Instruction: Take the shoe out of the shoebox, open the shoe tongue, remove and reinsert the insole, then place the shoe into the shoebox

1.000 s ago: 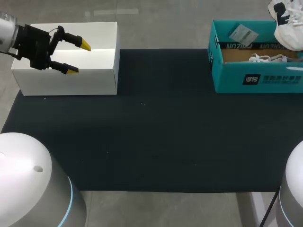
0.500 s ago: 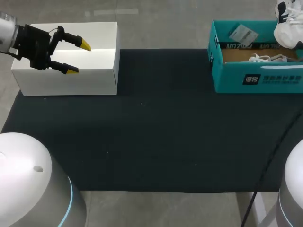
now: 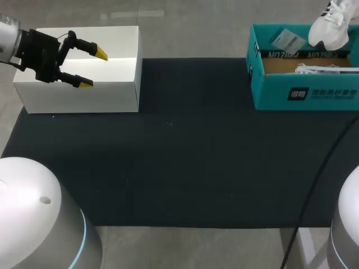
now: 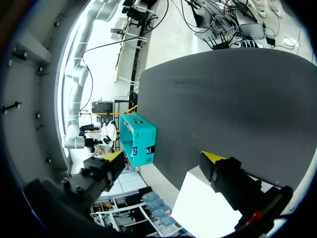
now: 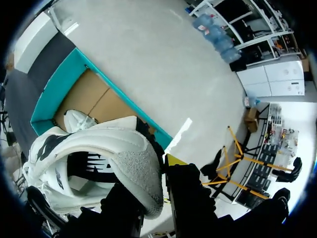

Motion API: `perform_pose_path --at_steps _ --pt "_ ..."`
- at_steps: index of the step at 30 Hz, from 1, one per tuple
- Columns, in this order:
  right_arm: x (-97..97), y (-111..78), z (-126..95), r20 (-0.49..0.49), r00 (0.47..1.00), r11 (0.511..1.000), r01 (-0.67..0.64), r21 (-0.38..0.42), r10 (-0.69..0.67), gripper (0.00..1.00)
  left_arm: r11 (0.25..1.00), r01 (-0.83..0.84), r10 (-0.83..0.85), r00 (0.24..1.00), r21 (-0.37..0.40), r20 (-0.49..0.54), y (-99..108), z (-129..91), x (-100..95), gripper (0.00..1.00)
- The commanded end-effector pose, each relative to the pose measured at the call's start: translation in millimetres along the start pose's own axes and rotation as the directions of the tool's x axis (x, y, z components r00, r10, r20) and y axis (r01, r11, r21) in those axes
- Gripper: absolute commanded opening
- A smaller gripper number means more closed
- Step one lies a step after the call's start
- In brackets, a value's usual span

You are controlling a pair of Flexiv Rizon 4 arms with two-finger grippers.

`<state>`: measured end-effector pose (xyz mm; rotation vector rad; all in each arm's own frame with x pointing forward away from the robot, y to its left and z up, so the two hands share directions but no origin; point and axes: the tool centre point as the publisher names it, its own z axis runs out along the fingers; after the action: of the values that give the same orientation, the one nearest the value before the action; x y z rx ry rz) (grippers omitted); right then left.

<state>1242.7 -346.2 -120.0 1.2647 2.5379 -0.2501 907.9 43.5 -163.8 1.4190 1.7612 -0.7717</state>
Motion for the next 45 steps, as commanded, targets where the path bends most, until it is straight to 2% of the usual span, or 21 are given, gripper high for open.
perform_pose_path --at_steps 1,5,8,11,15,18,21,24,29,35,45 --pt "-10.6 7.3 -3.1 -0.240 0.947 0.977 -0.207 0.059 0.215 0.00 1.000 0.000 0.000 1.000 0.001 -0.004 0.6 -0.3 -0.3 1.00" --pt "-12.0 6.7 -1.3 -0.288 0.884 0.930 -0.354 0.101 0.368 0.00 1.000 0.000 0.000 1.000 0.001 -0.004 0.6 -0.3 -0.3 1.00" --pt "-13.2 6.9 0.3 -0.318 0.815 0.874 -0.468 0.133 0.485 0.00 1.000 0.000 0.000 1.000 0.001 -0.004 0.6 -0.3 -0.3 1.00" --pt "-17.3 5.0 2.9 -0.356 0.720 0.798 -0.579 0.167 0.596 0.00 1.000 0.000 0.000 1.000 0.001 -0.004 0.6 -0.3 -0.3 1.00" --pt "-22.9 -1.4 5.9 -0.341 0.595 0.677 -0.704 0.217 0.728 0.00 1.000 0.000 0.000 1.000 0.001 -0.004 0.6 -0.3 -0.3 1.00" --pt "-22.0 -5.1 6.2 -0.347 0.535 0.624 -0.744 0.238 0.770 0.00 1.000 0.000 0.000 1.000 0.001 -0.004 0.6 -0.3 -0.3 1.00" --pt "-18.0 -6.6 6.4 -0.338 0.505 0.593 -0.767 0.245 0.794 0.00 1.000 0.000 0.000 1.000 0.001 -0.004 0.6 -0.3 -0.3 1.00" --pt "-11.7 -6.4 6.7 -0.333 0.500 0.587 -0.771 0.249 0.799 0.00 1.000 0.000 0.000 1.000 0.001 -0.004 0.6 -0.3 -0.3 1.00" --pt "4.4 -6.4 10.6 -0.257 0.574 0.627 -0.738 0.249 0.777 0.00 1.000 0.000 0.000 1.000 0.001 -0.004 0.6 -0.3 -0.3 1.00" --pt "10.5 -13.8 19.2 -0.193 0.606 0.635 -0.724 0.270 0.772 0.00 1.000 0.000 0.000 1.000 0.001 -0.004 0.6 -0.3 -0.3 1.00" --pt "20.7 -22.7 37.9 -0.119 0.567 0.573 -0.758 0.311 0.815 0.00 1.000 0.000 0.000 1.000 0.001 -0.004 0.6 -0.3 -0.3 1.00"
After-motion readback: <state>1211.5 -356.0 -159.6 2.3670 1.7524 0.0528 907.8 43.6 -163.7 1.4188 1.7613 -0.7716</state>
